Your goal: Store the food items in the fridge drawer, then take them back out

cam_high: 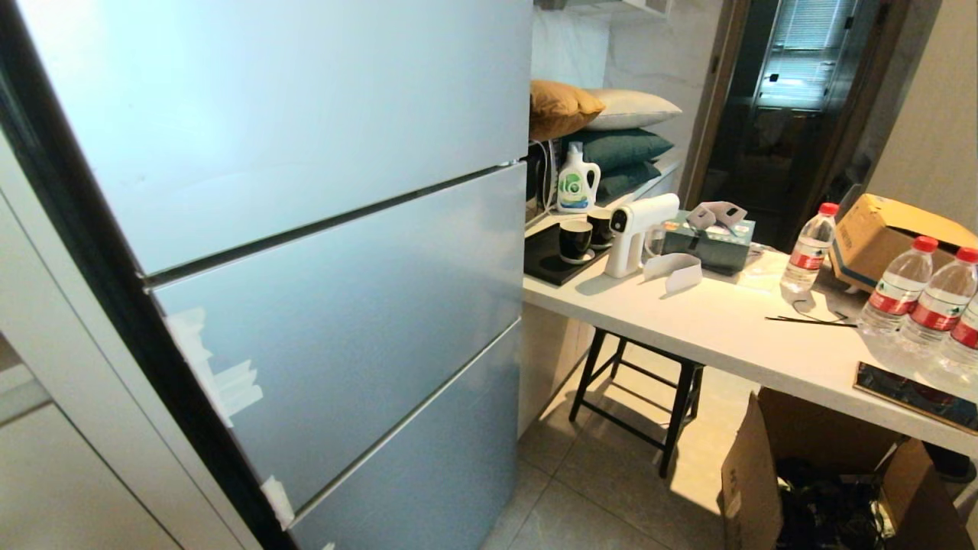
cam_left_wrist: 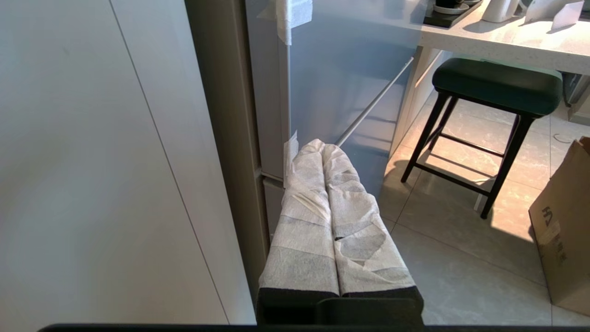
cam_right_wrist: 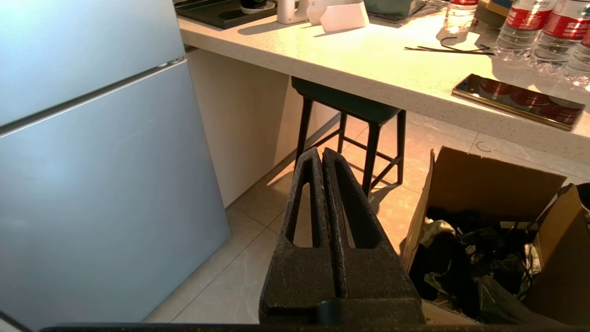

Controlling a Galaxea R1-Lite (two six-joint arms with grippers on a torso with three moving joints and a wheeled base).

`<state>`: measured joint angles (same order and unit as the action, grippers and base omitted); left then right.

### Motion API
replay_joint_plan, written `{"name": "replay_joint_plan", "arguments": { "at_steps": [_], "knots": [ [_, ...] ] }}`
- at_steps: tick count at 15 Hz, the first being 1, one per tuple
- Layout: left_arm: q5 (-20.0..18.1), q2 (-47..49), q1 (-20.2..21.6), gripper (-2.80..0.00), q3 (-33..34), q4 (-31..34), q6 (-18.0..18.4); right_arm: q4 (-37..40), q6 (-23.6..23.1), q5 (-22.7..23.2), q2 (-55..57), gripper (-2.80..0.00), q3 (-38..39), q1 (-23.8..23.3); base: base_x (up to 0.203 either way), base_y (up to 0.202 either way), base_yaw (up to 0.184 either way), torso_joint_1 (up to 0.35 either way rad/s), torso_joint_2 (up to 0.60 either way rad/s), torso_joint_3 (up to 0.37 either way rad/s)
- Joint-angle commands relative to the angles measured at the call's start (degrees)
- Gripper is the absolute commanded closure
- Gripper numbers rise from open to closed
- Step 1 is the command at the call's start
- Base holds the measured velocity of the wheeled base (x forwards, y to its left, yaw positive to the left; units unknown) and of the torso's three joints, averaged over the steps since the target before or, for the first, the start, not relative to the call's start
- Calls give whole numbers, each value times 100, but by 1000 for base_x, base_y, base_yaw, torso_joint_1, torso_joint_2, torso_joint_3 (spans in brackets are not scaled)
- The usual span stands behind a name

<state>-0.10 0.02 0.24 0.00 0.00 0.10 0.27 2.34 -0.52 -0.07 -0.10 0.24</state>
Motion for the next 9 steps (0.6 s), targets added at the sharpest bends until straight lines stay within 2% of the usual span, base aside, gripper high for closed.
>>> {"name": "replay_joint_plan", "arguments": {
  "at_steps": [1,2,5,9],
  "knots": [
    [6,-2,2,0,5,-31,-40,0,3,0,7,0,1,2,0,0,0,0,0,0],
    [16,-2,2,0,-54,-103,-33,0,3,0,7,0,1,2,0,0,0,0,0,0],
    [-10,388,-19,0,-811,-57,-63,0,3,0,7,0,1,2,0,0,0,0,0,0],
    [-207,2538,-202,0,-1232,-124,-133,0,3,0,7,0,1,2,0,0,0,0,0,0]
  ]
}}
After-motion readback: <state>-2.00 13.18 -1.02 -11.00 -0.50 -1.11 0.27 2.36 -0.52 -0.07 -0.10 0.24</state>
